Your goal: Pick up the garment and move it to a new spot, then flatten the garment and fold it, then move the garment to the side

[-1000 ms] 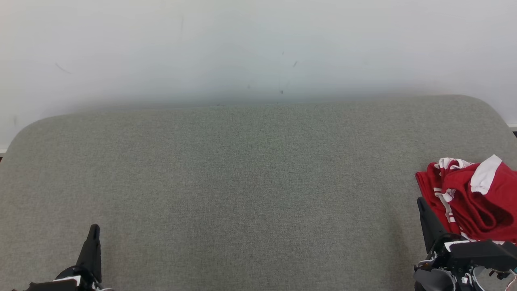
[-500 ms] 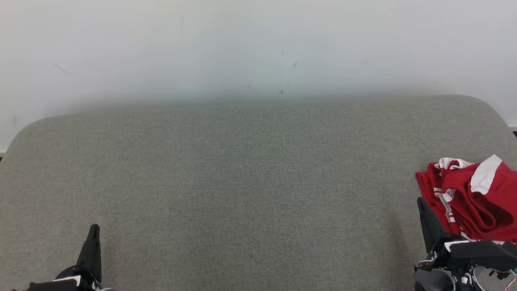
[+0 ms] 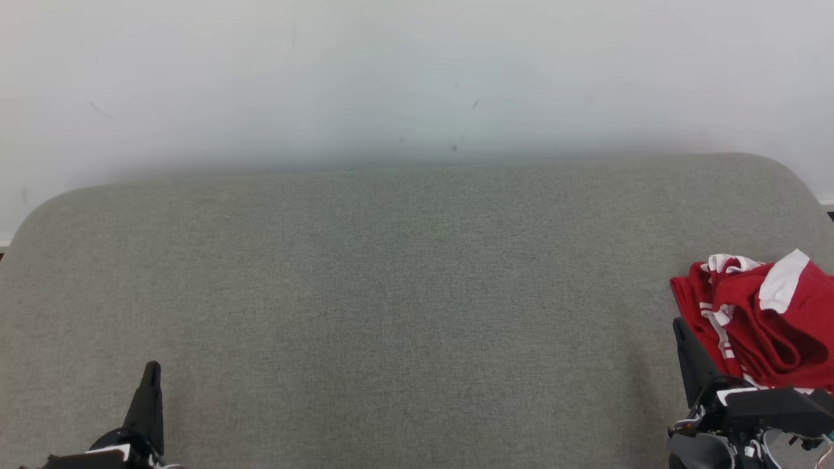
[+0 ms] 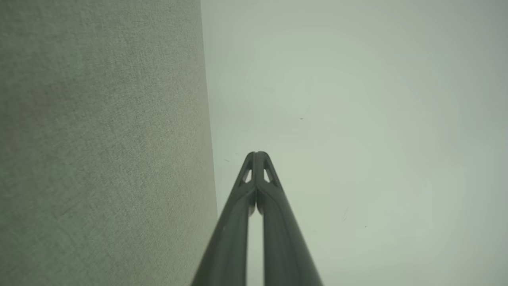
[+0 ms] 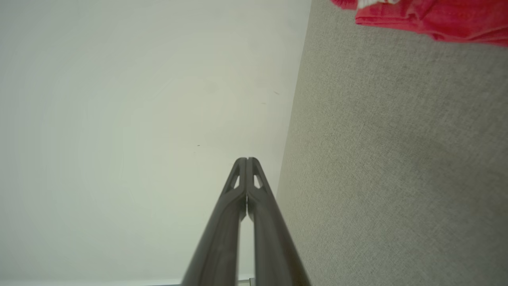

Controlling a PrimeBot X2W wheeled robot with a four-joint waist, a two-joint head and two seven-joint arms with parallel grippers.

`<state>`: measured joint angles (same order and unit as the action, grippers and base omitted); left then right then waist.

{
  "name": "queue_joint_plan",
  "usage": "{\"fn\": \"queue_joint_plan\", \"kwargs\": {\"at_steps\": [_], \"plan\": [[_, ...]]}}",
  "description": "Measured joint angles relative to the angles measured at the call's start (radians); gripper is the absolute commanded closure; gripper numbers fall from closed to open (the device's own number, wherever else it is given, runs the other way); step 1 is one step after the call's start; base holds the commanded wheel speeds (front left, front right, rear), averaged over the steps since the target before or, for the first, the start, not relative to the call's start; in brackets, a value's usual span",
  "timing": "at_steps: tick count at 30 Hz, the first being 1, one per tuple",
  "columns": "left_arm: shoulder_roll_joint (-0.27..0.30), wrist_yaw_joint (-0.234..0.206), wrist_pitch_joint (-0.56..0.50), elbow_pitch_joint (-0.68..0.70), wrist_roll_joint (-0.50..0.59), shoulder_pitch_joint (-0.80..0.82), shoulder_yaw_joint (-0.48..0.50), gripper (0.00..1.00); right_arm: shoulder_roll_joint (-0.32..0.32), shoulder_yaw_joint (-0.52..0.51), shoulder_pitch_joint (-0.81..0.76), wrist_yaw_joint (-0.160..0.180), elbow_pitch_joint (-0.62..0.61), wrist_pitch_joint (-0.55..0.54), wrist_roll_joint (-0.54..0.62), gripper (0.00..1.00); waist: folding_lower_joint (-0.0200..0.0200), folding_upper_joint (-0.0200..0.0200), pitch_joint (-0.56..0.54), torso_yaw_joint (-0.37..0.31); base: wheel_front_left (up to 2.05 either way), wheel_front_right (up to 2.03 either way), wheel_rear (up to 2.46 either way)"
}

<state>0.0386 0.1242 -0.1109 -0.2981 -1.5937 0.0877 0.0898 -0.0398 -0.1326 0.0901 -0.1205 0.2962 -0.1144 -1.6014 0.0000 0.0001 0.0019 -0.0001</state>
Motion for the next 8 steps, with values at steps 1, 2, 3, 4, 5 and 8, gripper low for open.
{"fn": "queue_joint_plan", "kwargs": {"at_steps": [1,2,3,4,5,8], "plan": [[0.0,0.0,0.0,0.0,0.0,0.0,0.0,1.0,0.0,0.0,0.0,0.0,0.0,0.0,0.0,1.0,0.0,0.0,0.0,0.0,0.0,0.0,0.0],[0.0,0.0,0.0,0.0,0.0,0.0,0.0,1.0,0.0,0.0,0.0,0.0,0.0,0.0,0.0,1.0,0.0,-0.0001,0.0,0.0,0.0,0.0,0.0],[0.0,0.0,0.0,0.0,0.0,0.0,0.0,1.0,0.0,0.0,0.0,0.0,0.0,0.0,0.0,1.0,0.0,-0.0001,0.0,0.0,0.0,0.0,0.0],[0.0,0.0,0.0,0.0,0.0,0.0,0.0,1.0,0.0,0.0,0.0,0.0,0.0,0.0,0.0,1.0,0.0,0.0,0.0,0.0,0.0,0.0,0.0],[0.0,0.0,0.0,0.0,0.0,0.0,0.0,1.0,0.0,0.0,0.0,0.0,0.0,0.0,0.0,1.0,0.0,0.0,0.0,0.0,0.0,0.0,0.0],[0.0,0.0,0.0,0.0,0.0,0.0,0.0,1.0,0.0,0.0,0.0,0.0,0.0,0.0,0.0,1.0,0.0,-0.0001,0.0,0.0,0.0,0.0,0.0]]}}
